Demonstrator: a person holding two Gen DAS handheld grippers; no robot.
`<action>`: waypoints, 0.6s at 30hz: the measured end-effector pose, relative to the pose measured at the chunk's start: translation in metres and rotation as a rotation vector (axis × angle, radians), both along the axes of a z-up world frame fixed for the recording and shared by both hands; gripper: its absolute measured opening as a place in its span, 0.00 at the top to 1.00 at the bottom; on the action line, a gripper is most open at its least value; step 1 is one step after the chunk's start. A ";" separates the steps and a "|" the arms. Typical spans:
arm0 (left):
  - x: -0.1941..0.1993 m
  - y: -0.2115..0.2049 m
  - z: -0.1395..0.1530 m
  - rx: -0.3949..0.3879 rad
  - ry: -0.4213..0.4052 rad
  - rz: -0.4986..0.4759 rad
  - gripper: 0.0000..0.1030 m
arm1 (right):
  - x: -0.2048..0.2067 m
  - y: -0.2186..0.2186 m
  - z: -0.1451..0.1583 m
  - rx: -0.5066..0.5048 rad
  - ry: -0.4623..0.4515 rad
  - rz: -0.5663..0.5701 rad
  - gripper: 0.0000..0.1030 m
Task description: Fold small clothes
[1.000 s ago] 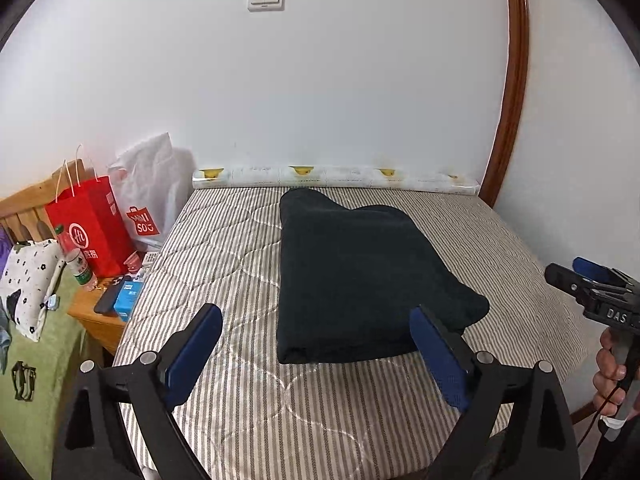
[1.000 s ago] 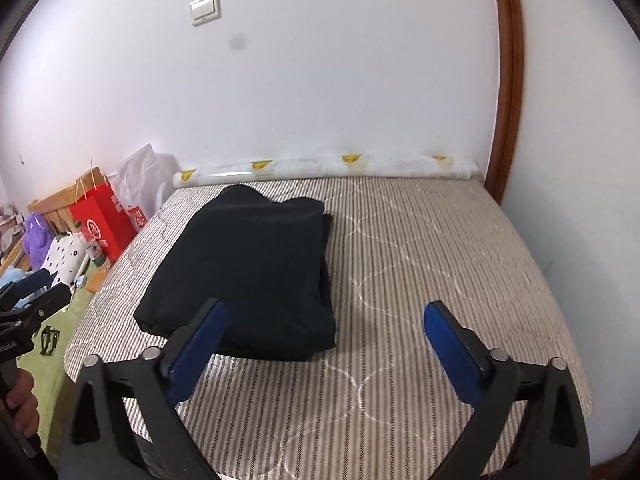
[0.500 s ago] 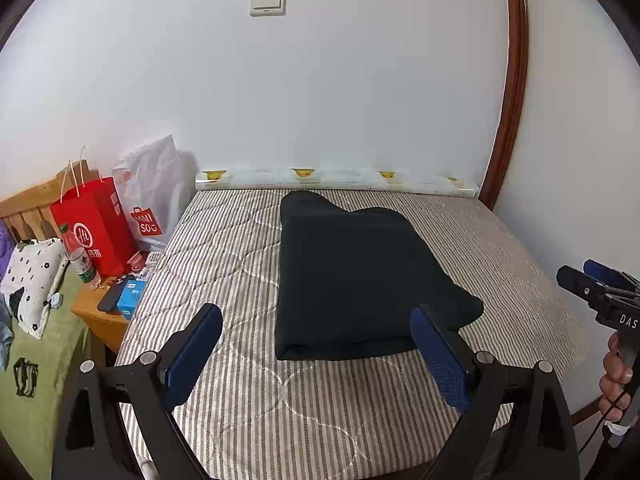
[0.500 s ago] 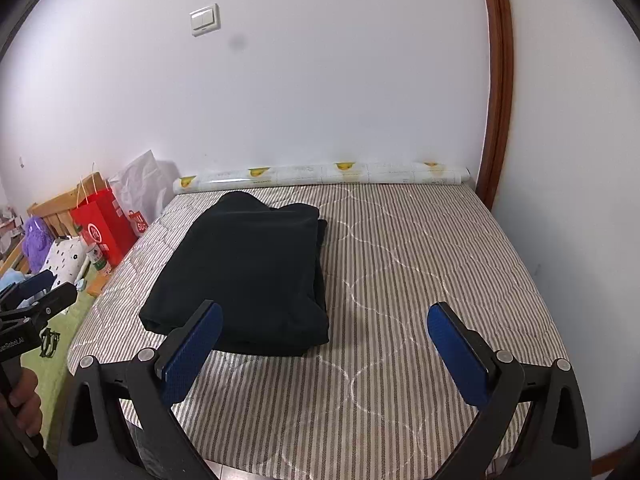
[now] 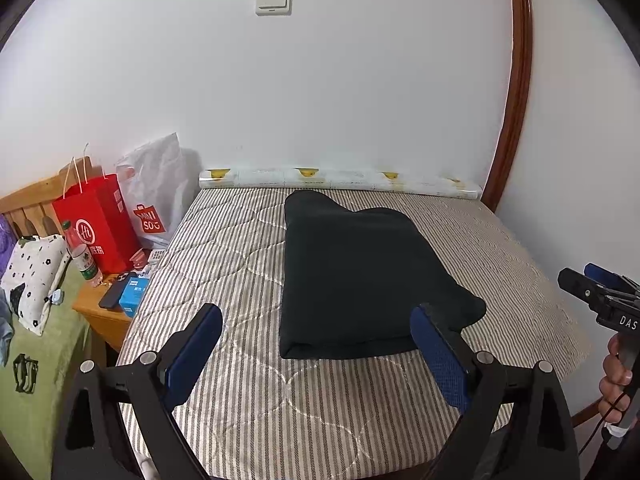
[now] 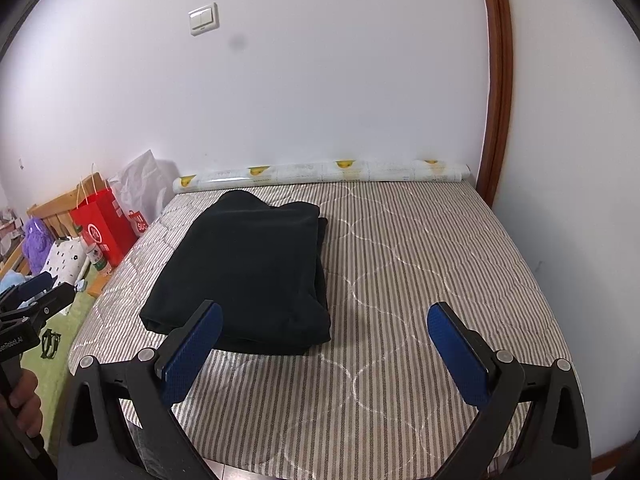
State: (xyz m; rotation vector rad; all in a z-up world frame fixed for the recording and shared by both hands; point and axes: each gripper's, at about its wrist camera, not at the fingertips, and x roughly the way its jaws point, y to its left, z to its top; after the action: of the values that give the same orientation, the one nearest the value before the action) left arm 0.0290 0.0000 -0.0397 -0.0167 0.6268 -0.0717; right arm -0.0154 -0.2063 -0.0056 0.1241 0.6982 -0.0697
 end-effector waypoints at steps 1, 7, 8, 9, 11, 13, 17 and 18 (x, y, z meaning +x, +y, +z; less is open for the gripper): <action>0.000 0.000 0.000 -0.001 0.001 0.000 0.08 | 0.000 0.000 0.000 0.001 0.000 0.000 0.02; -0.001 0.000 -0.002 0.002 0.004 0.002 0.08 | 0.000 0.000 -0.001 -0.001 0.001 0.001 0.02; -0.001 0.000 -0.002 0.002 0.004 0.002 0.08 | 0.000 0.001 -0.001 -0.001 0.001 0.001 0.02; -0.001 0.000 -0.002 0.001 0.004 0.003 0.08 | -0.001 0.001 -0.001 0.000 0.001 0.001 0.02; -0.001 0.000 -0.002 0.002 0.003 0.003 0.08 | -0.001 0.000 -0.001 0.001 0.001 0.002 0.02; -0.001 0.000 -0.002 0.001 0.004 0.002 0.08 | -0.001 0.001 -0.001 0.000 0.001 0.002 0.02; -0.001 0.001 -0.002 0.003 0.003 0.005 0.08 | -0.002 0.000 -0.001 0.002 0.001 0.004 0.02; 0.000 0.002 -0.002 0.003 0.004 0.006 0.08 | -0.002 0.001 -0.001 0.001 0.001 0.004 0.02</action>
State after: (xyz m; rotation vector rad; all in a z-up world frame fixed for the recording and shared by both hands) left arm 0.0286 0.0015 -0.0419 -0.0162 0.6305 -0.0649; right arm -0.0172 -0.2057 -0.0064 0.1238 0.6992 -0.0652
